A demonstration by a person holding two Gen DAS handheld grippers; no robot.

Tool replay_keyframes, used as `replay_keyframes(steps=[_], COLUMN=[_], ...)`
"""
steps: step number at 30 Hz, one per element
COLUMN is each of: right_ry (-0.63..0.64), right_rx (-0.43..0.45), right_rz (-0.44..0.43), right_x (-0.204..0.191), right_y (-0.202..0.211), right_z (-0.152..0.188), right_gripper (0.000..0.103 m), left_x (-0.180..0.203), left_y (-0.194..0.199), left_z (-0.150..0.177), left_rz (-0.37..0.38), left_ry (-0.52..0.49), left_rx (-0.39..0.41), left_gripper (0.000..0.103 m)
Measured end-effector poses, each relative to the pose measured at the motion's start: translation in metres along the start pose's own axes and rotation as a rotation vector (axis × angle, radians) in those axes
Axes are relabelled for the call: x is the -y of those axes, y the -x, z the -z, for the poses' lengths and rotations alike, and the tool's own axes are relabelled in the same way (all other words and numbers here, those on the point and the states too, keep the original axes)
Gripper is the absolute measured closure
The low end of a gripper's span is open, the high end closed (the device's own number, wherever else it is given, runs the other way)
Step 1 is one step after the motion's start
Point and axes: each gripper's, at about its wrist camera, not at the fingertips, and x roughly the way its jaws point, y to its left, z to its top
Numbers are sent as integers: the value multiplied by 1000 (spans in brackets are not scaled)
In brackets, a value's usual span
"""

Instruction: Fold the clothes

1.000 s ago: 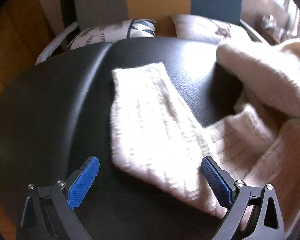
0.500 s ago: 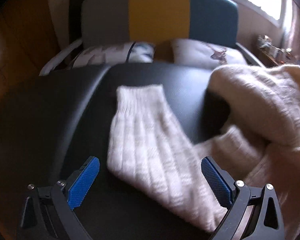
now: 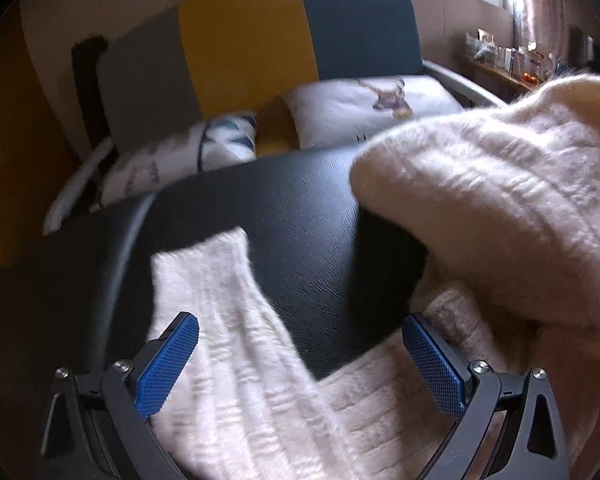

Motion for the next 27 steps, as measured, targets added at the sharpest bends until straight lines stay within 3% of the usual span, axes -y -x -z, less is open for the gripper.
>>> replay_keyframes(steps=[4, 5, 8, 9, 12, 20, 27], right_ry=[84, 78, 11, 2, -29, -97, -168], right_rx=[-36, -40, -47, -54, -32, 106, 79], right_rz=[156, 168, 106, 81, 22, 27, -29], right_x=[-9, -4, 23, 30, 54, 91, 133], right_y=[-34, -38, -45, -49, -46, 8, 16], right_z=[2, 5, 12, 14, 18, 15, -8], right_gripper=[41, 45, 84, 88, 91, 92, 92], left_x=[-1, 0, 3, 2, 5, 19, 15], left_y=[-6, -7, -11, -11, -13, -17, -9], left_z=[10, 12, 14, 13, 11, 6, 22], left_rz=[51, 60, 79, 84, 89, 57, 15], left_ry=[-21, -24, -15, -13, -10, -13, -2], left_rx=[-35, -37, -34, -35, -40, -56, -37], left_gripper=[0, 0, 0, 0, 0, 0, 0])
